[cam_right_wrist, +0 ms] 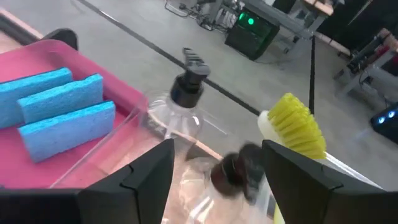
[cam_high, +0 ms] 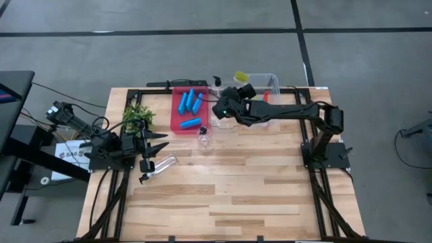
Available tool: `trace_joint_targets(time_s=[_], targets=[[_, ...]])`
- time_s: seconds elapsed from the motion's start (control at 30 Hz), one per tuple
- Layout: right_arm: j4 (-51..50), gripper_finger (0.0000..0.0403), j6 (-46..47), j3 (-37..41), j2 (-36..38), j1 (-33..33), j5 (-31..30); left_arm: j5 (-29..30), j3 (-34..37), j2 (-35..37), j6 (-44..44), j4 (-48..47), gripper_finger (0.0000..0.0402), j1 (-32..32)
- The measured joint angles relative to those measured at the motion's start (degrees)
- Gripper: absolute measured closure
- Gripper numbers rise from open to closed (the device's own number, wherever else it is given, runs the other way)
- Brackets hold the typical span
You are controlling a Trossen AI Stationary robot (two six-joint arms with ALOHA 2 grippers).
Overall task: Pick & Place Kitchen Sink Supplies
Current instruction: Put the spray bottle into the transparent bin
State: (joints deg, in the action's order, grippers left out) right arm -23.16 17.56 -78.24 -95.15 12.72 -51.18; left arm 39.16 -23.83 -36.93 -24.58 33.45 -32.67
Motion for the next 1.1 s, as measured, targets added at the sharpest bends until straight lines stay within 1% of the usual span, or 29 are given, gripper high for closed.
trace_joint_targets(time_s=[0.07, 0.2, 0.3, 0.57, 0.8, 0.9, 1.1], targets=[[0.0, 0.0168, -0.2, 0.0, 0.0, -1.3, -1.4, 0.0, 0.0, 0.0, 0.0, 0.0, 0.0284, 0.0], [0.0, 0.0168, -0.7, 0.0, 0.0, -4.4, -6.2, 0.0, 0.0, 0.0, 0.0, 0.0, 0.0284, 0.0], [-0.2, 0.0168, -2.9, 0.0, 0.3, -7.3, -7.1, 0.0, 0.0, 0.0, 0.0, -0.1, 0.0284, 0.0], [-2.4, 0.0168, -3.1, 0.0, 0.4, -16.1, -9.1, 0.0, 0.0, 0.0, 1.2, -1.1, 0.0284, 0.0], [-2.9, 0.0177, -2.7, 0.0, 0.4, -25.3, -9.4, 0.5, 0.0, 0.0, 1.3, -1.7, 0.0284, 0.0], [-4.2, 0.0186, -2.6, 0.0, 0.4, -29.7, -9.7, 1.6, 0.0, 0.0, 1.3, -1.8, 0.0284, 0.0], [-4.6, 0.0204, -3.4, 3.9, 0.4, -39.3, -15.2, 5.6, 0.0, 0.0, 1.9, -2.0, 0.0284, 0.0]])
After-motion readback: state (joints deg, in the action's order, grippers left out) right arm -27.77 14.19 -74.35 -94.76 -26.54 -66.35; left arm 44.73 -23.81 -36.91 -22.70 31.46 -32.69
